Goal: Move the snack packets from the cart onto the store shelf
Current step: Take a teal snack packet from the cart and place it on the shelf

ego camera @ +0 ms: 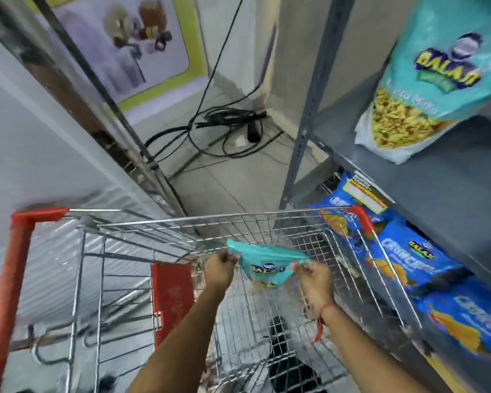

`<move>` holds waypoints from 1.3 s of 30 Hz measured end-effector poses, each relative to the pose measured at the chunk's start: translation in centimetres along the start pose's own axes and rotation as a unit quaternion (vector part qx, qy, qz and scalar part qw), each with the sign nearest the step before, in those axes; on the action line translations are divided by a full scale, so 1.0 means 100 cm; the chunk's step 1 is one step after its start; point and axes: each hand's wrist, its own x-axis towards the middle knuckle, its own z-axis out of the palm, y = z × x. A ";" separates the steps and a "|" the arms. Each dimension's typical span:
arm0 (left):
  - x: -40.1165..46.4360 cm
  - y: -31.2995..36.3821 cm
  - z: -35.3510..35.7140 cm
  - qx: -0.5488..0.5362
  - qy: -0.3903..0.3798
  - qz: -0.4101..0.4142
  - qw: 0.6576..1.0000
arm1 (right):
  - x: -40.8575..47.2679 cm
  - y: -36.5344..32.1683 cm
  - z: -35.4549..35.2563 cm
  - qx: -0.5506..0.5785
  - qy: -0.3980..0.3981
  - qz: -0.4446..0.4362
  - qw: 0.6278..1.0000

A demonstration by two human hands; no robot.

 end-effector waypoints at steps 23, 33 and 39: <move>-0.281 0.387 -0.059 -0.157 -0.228 0.441 0.854 | -0.243 -0.276 -0.306 0.104 0.394 -0.320 0.855; -0.311 0.411 -0.027 -0.157 -0.256 0.439 0.847 | -0.251 -0.271 -0.350 0.116 0.413 -0.291 0.855; -0.288 0.403 0.017 -0.109 -0.251 0.419 0.866 | -0.205 -0.235 -0.364 0.107 0.411 -0.242 0.872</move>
